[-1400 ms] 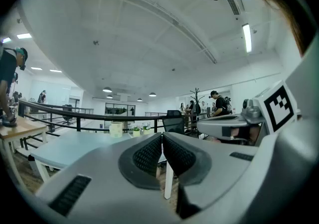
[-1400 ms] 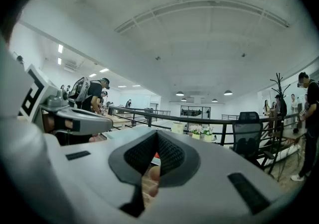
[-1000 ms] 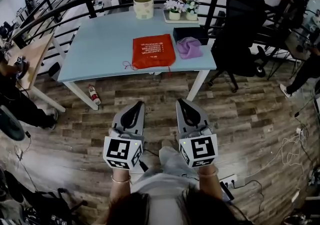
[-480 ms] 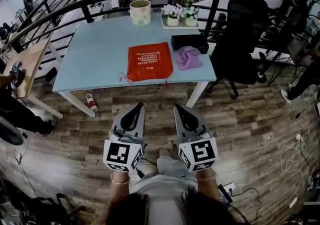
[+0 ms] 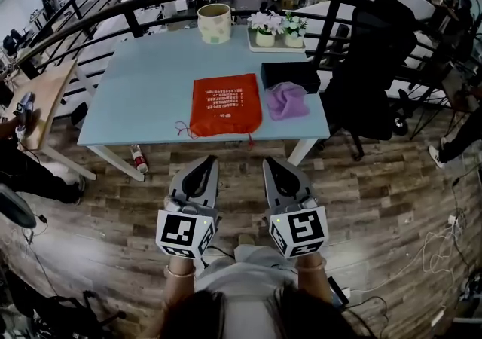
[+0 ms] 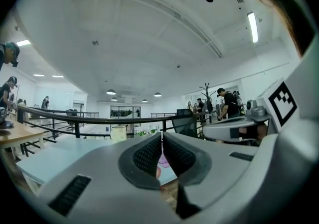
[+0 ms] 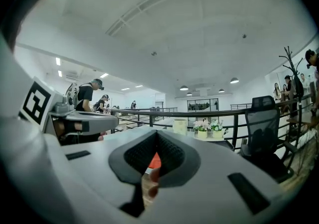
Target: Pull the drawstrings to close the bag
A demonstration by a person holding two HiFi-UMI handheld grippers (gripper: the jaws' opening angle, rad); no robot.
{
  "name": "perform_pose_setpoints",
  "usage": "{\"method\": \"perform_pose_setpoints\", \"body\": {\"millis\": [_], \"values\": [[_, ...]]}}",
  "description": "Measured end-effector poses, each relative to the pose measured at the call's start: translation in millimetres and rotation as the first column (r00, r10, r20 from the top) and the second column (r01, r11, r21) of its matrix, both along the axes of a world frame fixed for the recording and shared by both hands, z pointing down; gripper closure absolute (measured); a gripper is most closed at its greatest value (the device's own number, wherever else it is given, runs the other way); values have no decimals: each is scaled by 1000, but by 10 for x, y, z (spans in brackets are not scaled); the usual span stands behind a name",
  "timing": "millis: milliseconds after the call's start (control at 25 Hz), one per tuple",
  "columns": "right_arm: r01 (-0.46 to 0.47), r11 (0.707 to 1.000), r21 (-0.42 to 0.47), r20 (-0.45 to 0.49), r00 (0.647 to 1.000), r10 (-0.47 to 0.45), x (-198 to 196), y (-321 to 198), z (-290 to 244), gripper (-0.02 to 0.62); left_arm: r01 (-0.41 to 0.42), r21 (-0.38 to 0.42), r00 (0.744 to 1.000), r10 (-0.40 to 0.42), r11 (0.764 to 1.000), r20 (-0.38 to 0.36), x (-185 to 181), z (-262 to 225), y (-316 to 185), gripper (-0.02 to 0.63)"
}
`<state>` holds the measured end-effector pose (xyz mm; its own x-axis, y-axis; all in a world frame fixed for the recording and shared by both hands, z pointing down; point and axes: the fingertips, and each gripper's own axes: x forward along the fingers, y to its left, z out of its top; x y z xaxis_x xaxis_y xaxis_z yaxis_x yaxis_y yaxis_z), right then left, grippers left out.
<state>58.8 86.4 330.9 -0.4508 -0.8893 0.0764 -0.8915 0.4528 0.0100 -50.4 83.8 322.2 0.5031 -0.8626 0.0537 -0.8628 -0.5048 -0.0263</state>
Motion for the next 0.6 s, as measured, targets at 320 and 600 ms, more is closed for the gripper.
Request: {"method": "perform_pose_setpoints", "body": {"millis": [320, 600], "values": [[13, 1000, 3, -60, 998, -13, 20, -311, 120, 571, 79, -46, 997, -78, 996, 16, -156, 147, -219, 583], [27, 999, -26, -70, 997, -29, -39, -565, 233, 571, 133, -95, 991, -131, 987, 28, -395, 302, -396, 583]]}}
